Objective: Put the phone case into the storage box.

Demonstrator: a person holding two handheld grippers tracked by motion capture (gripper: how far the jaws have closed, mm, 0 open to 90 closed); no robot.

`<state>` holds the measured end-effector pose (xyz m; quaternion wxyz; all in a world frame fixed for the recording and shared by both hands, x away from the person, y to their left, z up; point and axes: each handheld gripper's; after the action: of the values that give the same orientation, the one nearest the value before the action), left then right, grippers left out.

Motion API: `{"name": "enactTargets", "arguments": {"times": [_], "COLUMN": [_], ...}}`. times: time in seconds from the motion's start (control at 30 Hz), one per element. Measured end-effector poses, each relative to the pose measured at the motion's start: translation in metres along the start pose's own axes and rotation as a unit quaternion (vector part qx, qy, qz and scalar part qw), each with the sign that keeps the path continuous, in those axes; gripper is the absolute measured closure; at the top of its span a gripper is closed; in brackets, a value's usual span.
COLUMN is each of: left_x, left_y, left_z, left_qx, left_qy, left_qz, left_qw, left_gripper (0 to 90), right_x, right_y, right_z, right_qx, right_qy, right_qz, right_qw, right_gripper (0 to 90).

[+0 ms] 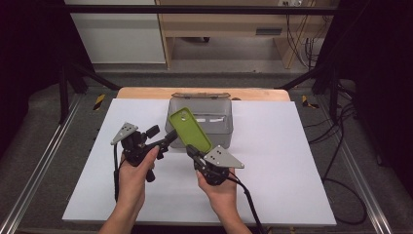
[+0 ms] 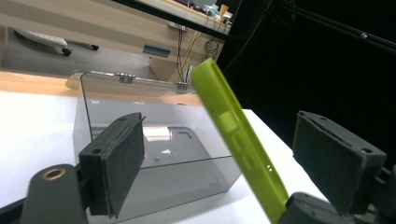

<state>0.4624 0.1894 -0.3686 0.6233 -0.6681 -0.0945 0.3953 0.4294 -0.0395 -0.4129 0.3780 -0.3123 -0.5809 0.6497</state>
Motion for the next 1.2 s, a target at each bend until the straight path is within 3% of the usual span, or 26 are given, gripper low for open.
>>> {"name": "enactTargets", "arguments": {"times": [0.17, 0.53, 0.77, 0.93, 1.2], "left_x": [0.000, 0.000, 0.004, 0.000, 0.000], "left_y": [0.001, 0.007, 0.014, 0.016, 0.021], "left_z": [-0.003, -0.005, -0.005, -0.006, -0.007], "left_qx": [-0.006, -0.007, -0.014, -0.009, -0.013], "left_qy": [0.005, 0.004, 0.019, 0.019, 0.015], "left_qz": [0.012, 0.004, 0.028, 0.027, 0.046], "left_qw": [0.9999, 1.0000, 0.9993, 0.9994, 0.9988], "left_gripper": [20.5, 26.5, 35.9, 41.7, 46.4], "right_x": [0.005, 0.010, 0.014, 0.015, 0.014], "right_y": [0.003, 0.007, 0.010, 0.011, 0.010], "right_z": [0.000, -0.001, -0.004, -0.006, -0.007], "right_qx": [0.001, -0.001, -0.002, -0.003, -0.006], "right_qy": [-0.005, -0.009, -0.006, -0.004, -0.004], "right_qz": [0.002, -0.003, -0.001, -0.007, -0.026], "right_qw": [1.0000, 1.0000, 1.0000, 1.0000, 0.9996], "right_gripper": [88.0, 88.0, 88.0, 88.0, 88.0]}}
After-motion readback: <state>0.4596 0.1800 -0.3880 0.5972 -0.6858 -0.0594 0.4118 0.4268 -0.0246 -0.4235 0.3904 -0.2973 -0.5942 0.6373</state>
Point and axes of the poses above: each handheld gripper's, and its own axes: z roughly backward along the jaws, y roughly out of its underside, x roughly to its left, and after that the axes turned 12 degrees about y, right-handed
